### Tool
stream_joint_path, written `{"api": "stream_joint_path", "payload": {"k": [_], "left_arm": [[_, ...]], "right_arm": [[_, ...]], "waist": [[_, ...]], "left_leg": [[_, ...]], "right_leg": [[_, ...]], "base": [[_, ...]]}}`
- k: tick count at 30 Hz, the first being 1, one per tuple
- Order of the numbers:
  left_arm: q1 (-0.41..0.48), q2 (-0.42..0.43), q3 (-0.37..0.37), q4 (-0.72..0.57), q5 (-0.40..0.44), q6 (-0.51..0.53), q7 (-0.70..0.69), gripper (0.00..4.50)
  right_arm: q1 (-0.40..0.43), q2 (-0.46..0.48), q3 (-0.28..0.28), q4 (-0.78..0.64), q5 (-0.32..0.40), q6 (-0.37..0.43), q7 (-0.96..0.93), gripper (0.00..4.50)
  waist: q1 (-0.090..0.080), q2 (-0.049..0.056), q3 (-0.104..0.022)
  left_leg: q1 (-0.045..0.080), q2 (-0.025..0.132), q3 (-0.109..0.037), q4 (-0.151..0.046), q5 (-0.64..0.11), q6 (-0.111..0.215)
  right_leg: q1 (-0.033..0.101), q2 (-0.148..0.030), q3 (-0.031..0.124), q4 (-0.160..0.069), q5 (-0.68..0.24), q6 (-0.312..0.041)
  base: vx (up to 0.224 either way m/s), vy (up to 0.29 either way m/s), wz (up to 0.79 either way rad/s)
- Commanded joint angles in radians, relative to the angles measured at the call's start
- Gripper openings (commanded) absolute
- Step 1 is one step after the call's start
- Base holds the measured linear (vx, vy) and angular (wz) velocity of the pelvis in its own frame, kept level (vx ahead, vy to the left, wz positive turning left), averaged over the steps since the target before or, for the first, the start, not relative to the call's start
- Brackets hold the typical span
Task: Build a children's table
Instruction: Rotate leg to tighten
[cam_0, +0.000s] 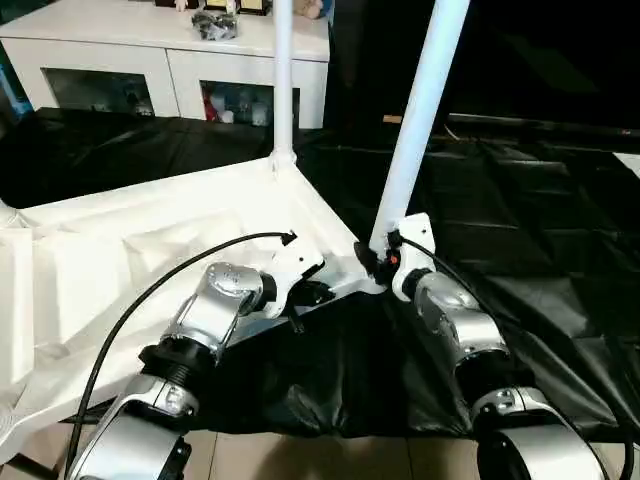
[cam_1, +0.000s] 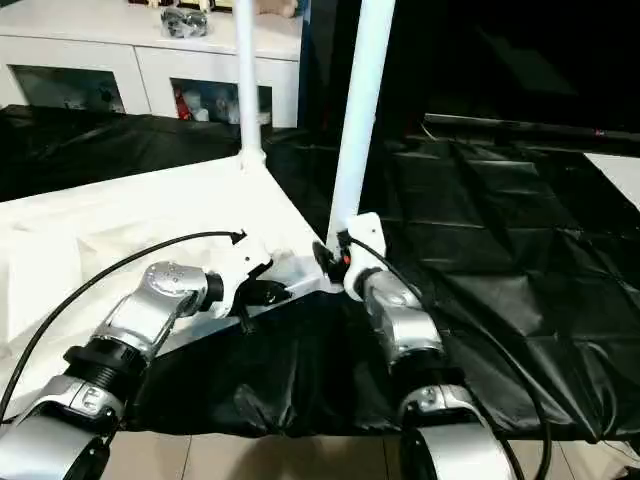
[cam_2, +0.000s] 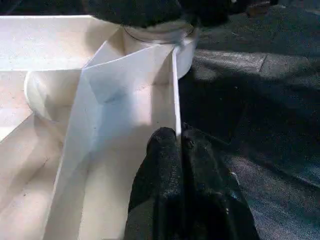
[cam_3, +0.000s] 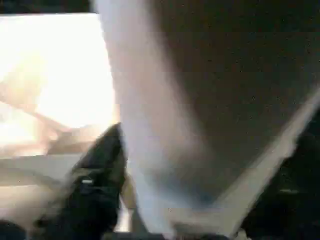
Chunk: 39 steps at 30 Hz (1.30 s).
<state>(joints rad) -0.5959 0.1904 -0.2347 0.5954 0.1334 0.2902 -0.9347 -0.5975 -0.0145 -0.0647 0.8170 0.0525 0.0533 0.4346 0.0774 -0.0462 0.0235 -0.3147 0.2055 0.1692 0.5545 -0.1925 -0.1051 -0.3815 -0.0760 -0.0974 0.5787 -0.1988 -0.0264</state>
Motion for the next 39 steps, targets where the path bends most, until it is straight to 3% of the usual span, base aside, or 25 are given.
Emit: {"api": "stream_joint_path", "payload": {"k": [1, 4, 7, 11, 14, 19, 27, 32, 39], "left_arm": [[-0.001, -0.061, -0.05, -0.023, -0.033, -0.031, -0.022, 0.0], [0.023, -0.003, -0.04, -0.05, -0.057, -0.061, -0.09, 0.0], [0.032, 0.026, -0.033, -0.064, -0.074, -0.079, -0.131, 0.0], [0.042, 0.075, -0.027, -0.077, -0.093, -0.106, -0.201, 0.0], [0.044, 0.106, -0.026, -0.084, -0.096, -0.114, -0.252, 0.0], [0.043, 0.134, -0.025, -0.089, -0.106, -0.112, -0.29, 0.0], [0.052, 0.166, -0.023, -0.091, -0.119, -0.12, -0.327, 0.0], [0.055, 0.184, -0.023, -0.086, -0.123, -0.119, -0.359, 0.0], [0.046, 0.165, -0.025, -0.062, -0.116, -0.096, -0.311, 0.0]], "right_arm": [[0.018, 0.085, 0.087, 0.042, 0.022, 0.039, 0.12, 3.32], [0.062, 0.013, 0.153, 0.002, -0.011, -0.011, 0.248, 3.48], [0.076, -0.024, 0.162, -0.014, -0.01, -0.024, 0.306, 3.79], [0.096, -0.092, 0.184, -0.045, 0.0, -0.033, 0.445, 3.79], [0.105, -0.138, 0.201, -0.068, 0.0, -0.013, 0.555, 3.79], [0.1, -0.181, 0.215, -0.053, -0.016, -0.015, 0.611, 3.42], [0.092, -0.204, 0.198, -0.068, 0.03, 0.018, 0.691, 2.78], [0.102, -0.217, 0.209, -0.096, 0.053, 0.044, 0.755, 2.71], [0.106, -0.176, 0.18, -0.067, 0.047, 0.043, 0.654, 2.7]], "waist": [[0.001, 0.004, -0.025], [0.005, 0.005, -0.026], [0.007, 0.004, -0.029], [0.014, 0.002, -0.034], [0.016, 0.004, -0.035], [0.019, 0.008, -0.035], [0.023, 0.006, -0.04], [0.029, 0.005, -0.039], [0.029, 0.003, -0.037]], "left_leg": [[-0.009, 0.03, -0.013, -0.078, -0.336, 0.033], [-0.015, 0.032, -0.01, -0.077, -0.306, 0.043], [-0.011, 0.03, -0.004, -0.074, -0.269, 0.053], [-0.022, 0.028, 0.0, -0.065, -0.178, 0.071], [-0.024, 0.028, 0.001, -0.063, -0.15, 0.087], [-0.019, 0.032, 0.003, -0.062, -0.154, 0.08], [-0.025, 0.033, 0.004, -0.056, -0.123, 0.08], [-0.027, 0.034, 0.005, -0.053, -0.108, 0.087], [-0.026, 0.034, 0.004, -0.055, -0.14, 0.065]], "right_leg": [[0.022, -0.082, 0.056, -0.093, -0.459, -0.086], [0.028, -0.082, 0.058, -0.085, -0.4, -0.106], [0.027, -0.078, 0.061, -0.08, -0.346, -0.13], [0.038, -0.076, 0.063, -0.06, -0.222, -0.166], [0.041, -0.073, 0.061, -0.055, -0.182, -0.179], [0.037, -0.071, 0.058, -0.052, -0.173, -0.199], [0.043, -0.072, 0.058, -0.041, -0.113, -0.212], [0.042, -0.071, 0.057, -0.038, -0.09, -0.218], [0.039, -0.075, 0.058, -0.044, -0.165, -0.199]], "base": [[0.0, 0.0, 0.0], [0.0, 0.0, 0.0], [0.0, 0.0, 0.0], [0.0, 0.0, 0.0], [0.0, 0.0, 0.0], [0.0, 0.0, 0.0], [0.0, 0.0, 0.0], [0.0, 0.0, 0.0], [0.0, 0.0, 0.0]]}}
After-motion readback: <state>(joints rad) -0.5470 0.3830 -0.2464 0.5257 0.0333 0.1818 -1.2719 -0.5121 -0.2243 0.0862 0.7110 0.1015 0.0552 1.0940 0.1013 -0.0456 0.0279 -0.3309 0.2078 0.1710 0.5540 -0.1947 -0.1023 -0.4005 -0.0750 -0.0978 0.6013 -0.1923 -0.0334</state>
